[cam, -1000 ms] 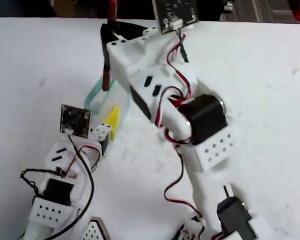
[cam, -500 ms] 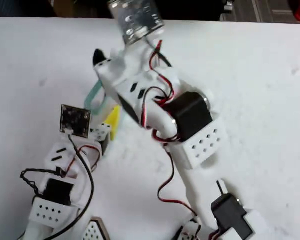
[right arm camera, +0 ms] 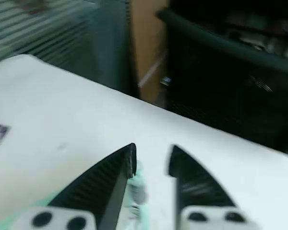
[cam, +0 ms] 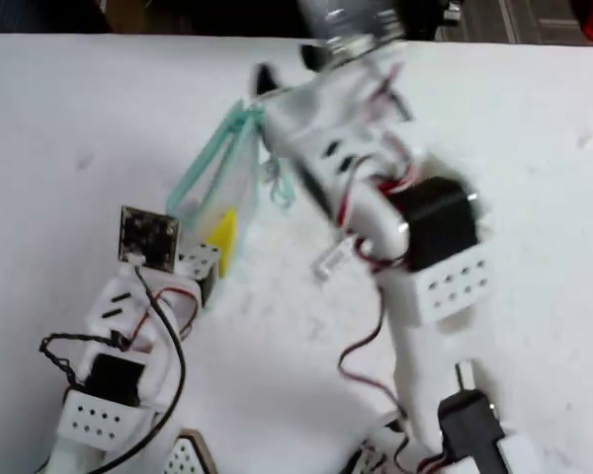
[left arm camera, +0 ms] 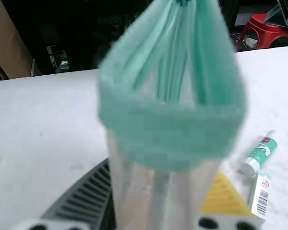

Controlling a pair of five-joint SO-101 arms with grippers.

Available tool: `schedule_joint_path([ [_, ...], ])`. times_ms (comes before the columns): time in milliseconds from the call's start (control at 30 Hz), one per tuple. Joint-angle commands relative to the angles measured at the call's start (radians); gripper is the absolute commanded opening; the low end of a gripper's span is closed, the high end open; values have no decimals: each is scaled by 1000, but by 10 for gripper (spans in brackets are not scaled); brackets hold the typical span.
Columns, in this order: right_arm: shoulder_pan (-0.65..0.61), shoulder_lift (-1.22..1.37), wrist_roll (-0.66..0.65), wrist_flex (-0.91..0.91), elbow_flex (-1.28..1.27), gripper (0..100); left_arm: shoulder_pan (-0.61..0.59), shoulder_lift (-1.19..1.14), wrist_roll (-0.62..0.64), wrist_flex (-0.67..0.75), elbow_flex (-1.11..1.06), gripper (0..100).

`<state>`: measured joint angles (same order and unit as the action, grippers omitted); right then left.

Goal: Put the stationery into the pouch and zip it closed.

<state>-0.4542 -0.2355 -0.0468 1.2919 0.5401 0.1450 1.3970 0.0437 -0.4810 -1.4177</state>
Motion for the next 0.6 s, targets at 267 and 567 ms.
schedule_joint_path([
  [267,409,317,362,62,-252,232,8,15,3,23,6,196],
  [567,412,664,582,-67,-287,260,8,15,3,23,5,196],
])
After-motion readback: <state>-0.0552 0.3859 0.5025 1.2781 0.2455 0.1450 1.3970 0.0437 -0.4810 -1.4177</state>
